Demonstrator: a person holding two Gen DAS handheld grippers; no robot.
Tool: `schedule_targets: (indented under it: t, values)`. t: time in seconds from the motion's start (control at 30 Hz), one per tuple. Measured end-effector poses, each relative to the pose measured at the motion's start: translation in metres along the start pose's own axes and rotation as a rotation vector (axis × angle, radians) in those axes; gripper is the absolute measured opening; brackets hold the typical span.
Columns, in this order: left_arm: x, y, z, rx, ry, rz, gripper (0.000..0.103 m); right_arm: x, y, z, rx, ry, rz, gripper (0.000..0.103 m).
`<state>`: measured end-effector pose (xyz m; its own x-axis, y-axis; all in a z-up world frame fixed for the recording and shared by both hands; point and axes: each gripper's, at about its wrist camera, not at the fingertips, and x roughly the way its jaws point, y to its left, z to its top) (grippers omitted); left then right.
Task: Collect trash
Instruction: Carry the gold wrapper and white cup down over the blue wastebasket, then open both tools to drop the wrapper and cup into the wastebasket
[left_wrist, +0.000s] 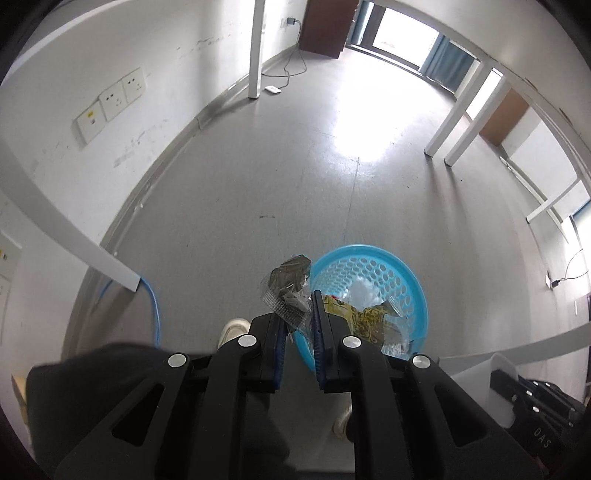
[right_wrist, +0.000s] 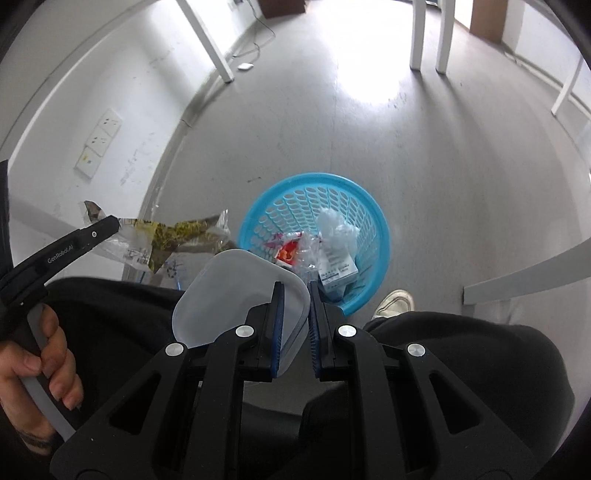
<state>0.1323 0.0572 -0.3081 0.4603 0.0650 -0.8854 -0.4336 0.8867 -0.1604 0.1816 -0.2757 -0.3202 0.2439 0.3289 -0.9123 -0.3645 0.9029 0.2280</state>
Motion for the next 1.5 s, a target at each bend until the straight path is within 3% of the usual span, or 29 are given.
schedule_targets:
  t: [0.23,0.47,0.7,0.97,1.03,1.07,1.1,1.13,1.3,1.5]
  values:
    - [0.063,-0.031,0.011,0.070,0.107,0.026,0.012,0.041,-0.010,0.027,0.038,0.018,-0.043,0.012]
    - [0.121,-0.023,0.023,-0.019,0.248,0.042,0.012,0.091,-0.019,0.051,0.058,0.071,-0.087,0.012]
    - [0.151,-0.034,0.022,-0.025,0.291,0.036,0.012,0.140,-0.046,0.071,0.164,0.171,-0.121,0.012]
    - [0.172,-0.051,0.021,0.015,0.288,0.001,0.013,0.156,-0.052,0.086,0.197,0.163,-0.122,0.012]
    - [0.174,-0.053,0.022,0.000,0.276,-0.040,0.023,0.158,-0.054,0.087,0.214,0.155,-0.133,0.014]
    - [0.174,-0.054,0.023,0.001,0.271,-0.049,0.042,0.161,-0.056,0.087,0.225,0.158,-0.130,0.018]
    - [0.174,-0.053,0.024,0.002,0.259,-0.046,0.053,0.163,-0.058,0.087,0.234,0.165,-0.124,0.030]
    - [0.173,-0.052,0.025,-0.001,0.249,-0.039,0.052,0.165,-0.059,0.086,0.241,0.174,-0.119,0.034]
    - [0.178,-0.045,0.024,-0.023,0.270,0.002,0.051,0.172,-0.061,0.087,0.248,0.214,-0.105,0.035]
    - [0.166,-0.055,0.026,0.027,0.248,0.019,0.051,0.171,-0.041,0.081,0.144,0.249,-0.114,0.038]
